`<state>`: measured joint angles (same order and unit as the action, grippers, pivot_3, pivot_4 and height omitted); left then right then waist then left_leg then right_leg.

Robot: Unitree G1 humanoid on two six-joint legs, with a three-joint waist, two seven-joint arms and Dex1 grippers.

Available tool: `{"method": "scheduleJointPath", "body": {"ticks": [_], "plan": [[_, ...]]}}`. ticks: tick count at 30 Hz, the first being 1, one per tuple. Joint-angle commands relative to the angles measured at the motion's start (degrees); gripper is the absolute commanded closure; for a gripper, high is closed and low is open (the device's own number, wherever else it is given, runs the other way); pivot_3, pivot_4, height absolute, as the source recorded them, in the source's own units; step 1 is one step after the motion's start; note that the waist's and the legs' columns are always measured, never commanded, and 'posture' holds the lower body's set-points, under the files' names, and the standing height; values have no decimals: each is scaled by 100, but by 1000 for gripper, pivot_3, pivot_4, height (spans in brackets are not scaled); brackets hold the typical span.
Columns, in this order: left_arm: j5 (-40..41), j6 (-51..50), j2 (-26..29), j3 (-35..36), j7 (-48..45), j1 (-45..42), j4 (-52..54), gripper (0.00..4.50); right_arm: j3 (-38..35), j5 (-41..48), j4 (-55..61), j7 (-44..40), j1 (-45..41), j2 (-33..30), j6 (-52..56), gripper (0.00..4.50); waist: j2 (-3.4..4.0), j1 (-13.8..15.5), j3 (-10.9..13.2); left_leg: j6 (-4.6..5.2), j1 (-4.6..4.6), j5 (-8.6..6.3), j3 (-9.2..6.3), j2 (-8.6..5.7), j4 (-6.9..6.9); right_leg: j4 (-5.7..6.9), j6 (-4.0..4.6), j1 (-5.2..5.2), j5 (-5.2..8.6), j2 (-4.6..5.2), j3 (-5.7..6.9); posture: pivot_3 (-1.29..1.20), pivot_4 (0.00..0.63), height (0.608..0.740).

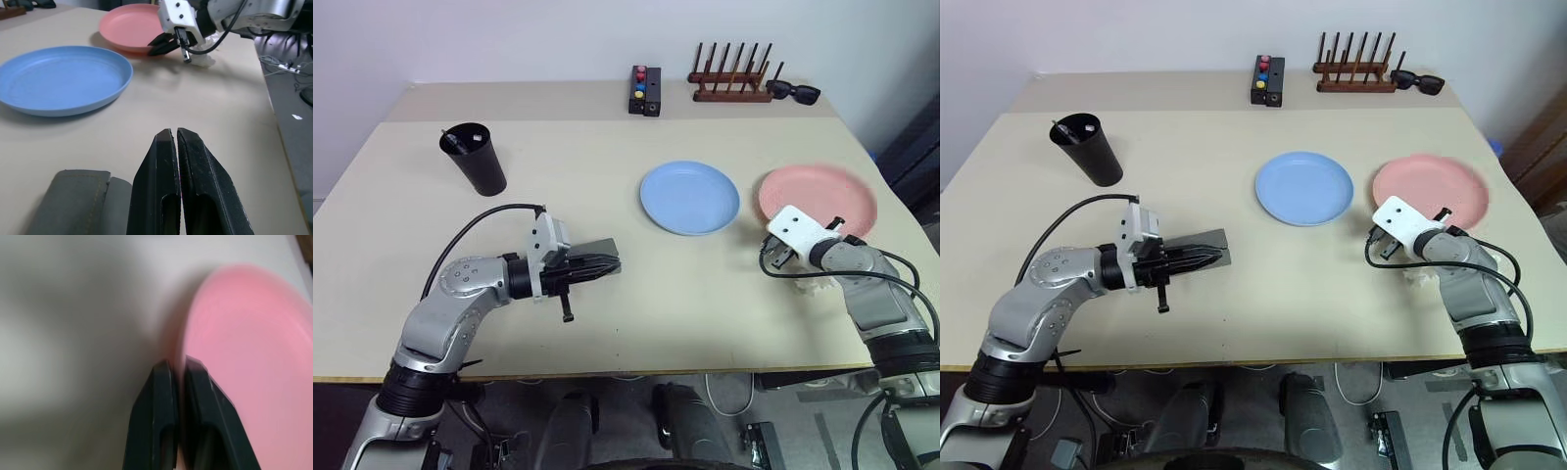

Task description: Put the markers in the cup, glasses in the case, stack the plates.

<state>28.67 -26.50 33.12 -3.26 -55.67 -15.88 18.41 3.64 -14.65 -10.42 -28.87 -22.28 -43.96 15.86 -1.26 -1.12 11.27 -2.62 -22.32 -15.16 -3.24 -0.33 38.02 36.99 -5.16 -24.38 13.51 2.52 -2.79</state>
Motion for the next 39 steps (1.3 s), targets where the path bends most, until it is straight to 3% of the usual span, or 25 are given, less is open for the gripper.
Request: {"method": "scheduleJointPath", "body": {"ticks": [1,9,18,21,26,33,37,39], "plan": [[-17,213,-83,198,176,-86,-33,4409,-214,-107,666,146,-62,-162,-302,4412,0,1,0,0,0,0,0,0,0,0,-2,0,-1,0,0,0,150,735],[-51,348,-124,282,313,-210,-245,4409,65,916,1800,-791,-277,396,-894,4412,1,-3,1,0,0,0,-3,3,-1,-1,-15,0,-8,-4,1,0,150,735],[16,280,-177,303,418,-246,-127,4409,600,1129,905,-1146,-720,1231,-1046,4412,1,8,1,0,0,0,-3,2,0,0,-8,0,-5,1,2,0,150,735],[25,270,-185,316,453,-227,-94,4409,643,1055,694,-1124,-747,1225,-1200,3500,1,23,1,0,-3,0,-6,1,-1,-1,-11,0,-6,1,5,0,150,735],[58,235,-187,301,491,-202,-44,4409,417,1085,1060,-1107,-594,1047,-1323,1154,1,11,1,0,-2,0,-6,1,-1,-1,-12,0,-7,1,5,0,150,735],[157,136,-452,-7,403,-384,9,4409,-1000,2161,2743,-1403,510,293,335,1154,1,60,1,0,-9,0,-12,-2,0,-8,-15,1,-6,6,8,0,150,735],[166,111,-711,-316,263,-528,-33,4409,-1959,2599,3354,-1171,1318,213,1265,31,0,47,0,0,-5,0,-10,-3,1,-9,0,6,2,5,6,0,150,735],[112,176,-863,-554,118,-617,-134,4409,-2482,2640,3628,-944,1953,287,1767,31,4,47,-1,0,-5,0,-10,-3,1,-8,0,6,2,2,6,0,150,735]]}}
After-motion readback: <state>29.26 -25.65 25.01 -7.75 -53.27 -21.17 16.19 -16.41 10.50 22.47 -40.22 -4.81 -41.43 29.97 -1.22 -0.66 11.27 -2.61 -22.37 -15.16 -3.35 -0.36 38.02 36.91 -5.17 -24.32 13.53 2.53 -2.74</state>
